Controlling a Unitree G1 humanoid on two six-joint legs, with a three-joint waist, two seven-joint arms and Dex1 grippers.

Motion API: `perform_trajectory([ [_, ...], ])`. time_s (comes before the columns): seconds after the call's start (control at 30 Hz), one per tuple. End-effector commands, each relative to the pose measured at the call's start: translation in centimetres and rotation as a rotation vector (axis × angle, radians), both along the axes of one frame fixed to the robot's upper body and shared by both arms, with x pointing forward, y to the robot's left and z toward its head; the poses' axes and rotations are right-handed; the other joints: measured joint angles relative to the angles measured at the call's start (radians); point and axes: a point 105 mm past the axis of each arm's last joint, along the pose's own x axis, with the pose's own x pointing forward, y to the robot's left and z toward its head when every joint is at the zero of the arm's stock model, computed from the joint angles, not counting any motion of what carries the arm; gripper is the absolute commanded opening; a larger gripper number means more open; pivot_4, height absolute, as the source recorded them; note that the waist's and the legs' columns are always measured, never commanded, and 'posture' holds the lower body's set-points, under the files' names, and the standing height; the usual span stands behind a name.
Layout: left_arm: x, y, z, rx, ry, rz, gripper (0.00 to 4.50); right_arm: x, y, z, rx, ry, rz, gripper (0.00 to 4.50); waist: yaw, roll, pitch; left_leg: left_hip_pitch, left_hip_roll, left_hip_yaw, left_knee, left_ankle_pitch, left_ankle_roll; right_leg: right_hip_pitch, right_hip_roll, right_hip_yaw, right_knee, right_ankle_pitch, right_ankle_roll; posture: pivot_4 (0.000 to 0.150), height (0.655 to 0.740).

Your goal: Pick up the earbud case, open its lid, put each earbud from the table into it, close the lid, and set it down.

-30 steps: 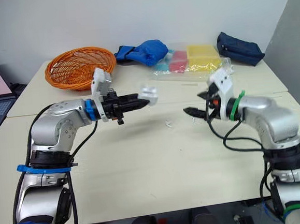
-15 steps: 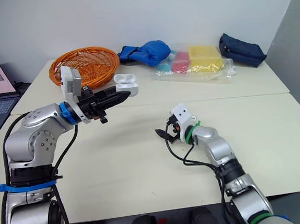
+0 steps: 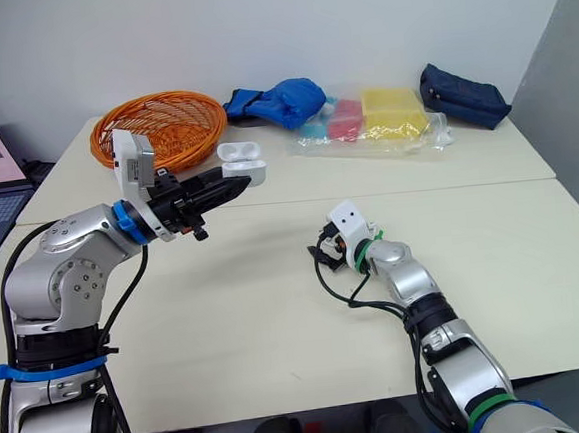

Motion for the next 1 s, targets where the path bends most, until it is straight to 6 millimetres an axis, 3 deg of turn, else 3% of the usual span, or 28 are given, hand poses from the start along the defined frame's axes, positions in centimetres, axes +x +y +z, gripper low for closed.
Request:
perform_trajectory([
  [0.03, -0.6, -0.3, 1.4, 0.010, -0.059, -0.020, 0.75, -0.4, 0.2, -0.6, 0.001, 0.030, 0.001, 3.14, 0.000, 0.000, 0.000, 0.000, 0.000, 0.000, 0.000, 0.000, 0.000, 0.000, 0.000, 0.000, 0.000, 0.000, 0.000, 0.150, 0.7400],
  [0.27, -0.3, -0.5, 1.5, 0.020, -0.066, -0.027, 0.75, -1.0, 0.2, -0.8, -0.031, 0.013, 0.027, 0.57, 0.000, 0.000, 0.000, 0.000, 0.000, 0.000, 0.000, 0.000, 0.000, 0.000, 0.000, 0.000, 0.000, 0.000, 0.000, 0.150, 0.7400],
  [0.3, -0.3, -0.5, 1.4, 0.019, -0.064, -0.030, 0.75, -1.2, -0.1, -0.7, -0.029, 0.011, 0.033, 0.41, 0.000, 0.000, 0.000, 0.000, 0.000, 0.000, 0.000, 0.000, 0.000, 0.000, 0.000, 0.000, 0.000, 0.000, 0.000, 0.150, 0.7400],
  [0.5, -0.4, -0.8, 1.1, 0.015, -0.058, -0.040, 0.75, -2.7, -2.7, 1.4, -0.037, -0.020, 0.099, 0.42, 0.006, 0.000, 0.000, -0.001, -0.001, 0.000, 0.000, 0.000, 0.000, 0.000, -0.001, 0.000, -0.001, -0.002, 0.004, 0.150, 0.7400],
  [0.63, -0.5, -1.2, 0.8, 0.007, -0.053, -0.052, 0.75, -4.9, -5.8, 4.4, -0.091, -0.058, 0.190, 0.42, 0.005, 0.001, 0.001, -0.001, -0.001, 0.000, 0.000, 0.000, 0.000, 0.000, -0.001, 0.000, -0.001, -0.003, 0.005, 0.150, 0.7400],
  [0.73, -0.8, -1.6, 0.2, 0.003, -0.042, -0.075, 0.75, -8.5, -10.5, 6.7, -0.221, -0.026, 0.319, 0.42, 0.009, 0.002, 0.001, -0.001, -0.001, 0.000, 0.000, 0.000, 0.000, 0.000, -0.001, 0.000, -0.001, -0.003, 0.005, 0.150, 0.7400],
  [0.77, -1.0, -1.9, -0.4, 0.024, -0.043, -0.095, 0.75, -9.8, -13.0, 5.9, -0.340, 0.023, 0.361, 0.42, 0.013, 0.002, 0.002, -0.001, -0.001, 0.000, 0.000, 0.000, 0.000, 0.000, -0.001, 0.000, -0.002, -0.003, 0.005, 0.150, 0.7400],
  [0.83, -1.2, -2.2, -1.0, 0.050, -0.046, -0.119, 0.75, -11.5, -15.8, 5.1, -0.472, 0.095, 0.411, 0.42, 0.014, 0.001, 0.001, 0.000, -0.002, 0.000, -0.001, 0.000, 0.000, 0.002, -0.001, -0.001, -0.003, -0.004, 0.005, 0.150, 0.7400],
  [1.0, -1.5, -2.7, -0.7, 0.026, -0.046, -0.142, 0.75, -11.5, -21.0, 4.5, -0.608, 0.204, 0.355, 0.42, -0.006, 0.001, 0.002, 0.004, -0.001, 0.001, -0.001, 0.000, 0.000, 0.003, 0.000, 0.003, -0.001, -0.003, 0.003, 0.150, 0.7400],
])
